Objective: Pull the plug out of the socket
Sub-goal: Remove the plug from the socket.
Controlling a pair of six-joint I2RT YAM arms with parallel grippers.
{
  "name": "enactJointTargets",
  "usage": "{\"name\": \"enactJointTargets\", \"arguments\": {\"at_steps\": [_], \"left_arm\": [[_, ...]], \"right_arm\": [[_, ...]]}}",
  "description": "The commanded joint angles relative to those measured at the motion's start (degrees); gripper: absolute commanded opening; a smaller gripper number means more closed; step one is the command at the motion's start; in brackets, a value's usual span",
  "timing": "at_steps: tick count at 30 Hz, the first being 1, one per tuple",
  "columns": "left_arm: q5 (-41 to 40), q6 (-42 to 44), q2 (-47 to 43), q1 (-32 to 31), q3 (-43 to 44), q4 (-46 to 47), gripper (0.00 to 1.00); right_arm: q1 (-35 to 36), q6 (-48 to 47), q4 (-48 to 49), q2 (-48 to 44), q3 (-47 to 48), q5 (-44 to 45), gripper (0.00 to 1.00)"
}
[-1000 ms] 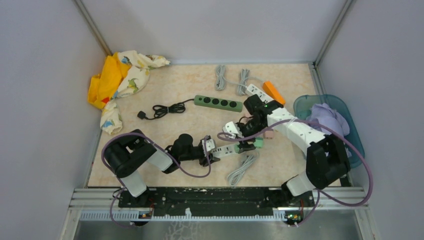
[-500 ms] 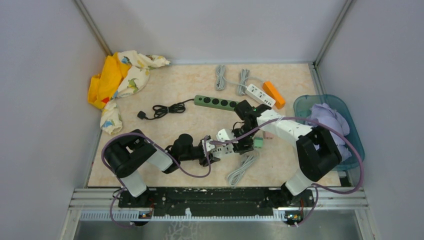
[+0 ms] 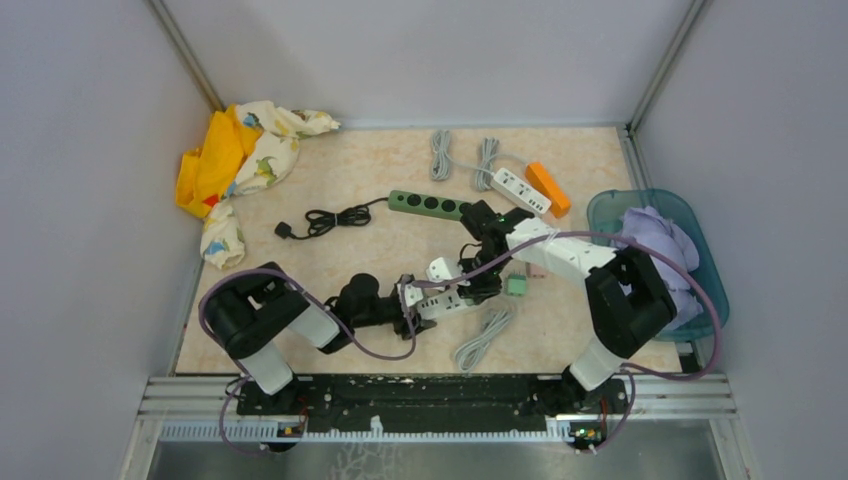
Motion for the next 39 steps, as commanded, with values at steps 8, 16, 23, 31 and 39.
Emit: {"name": "enactJointTargets", "arguments": {"at_steps": [8,16,23,31,39], "left_arm": [[-0.51,-4.41,-5.29,-0.08,-7.74,12.74,0.95],[-0.29,-6.59,0.60,-0.71,-6.55,17.82,0.87],[-0.31,-7.87,5.99,-0.76,-7.96,26.26,0.81],[-0.71,-8.23,9.38,-0.70,-9.06,32.15,0.46],[-0.70,-7.66,9.31,-0.68,-9.65,32.10,0.19]], "right_arm": [[6.70,3.86,5.07,1.41,2.31,-6.72,0.00],[9.03,7.26,7.84,2.26,3.13,-10.31,0.00],[9.09,8.92,10.25,1.28,2.31,-10.08,0.00],[8.18,9.06,11.69,1.56,1.47,-10.05,0.00],[5.44,8.11,11.40,1.04,0.82,-13.19,0.00]]}}
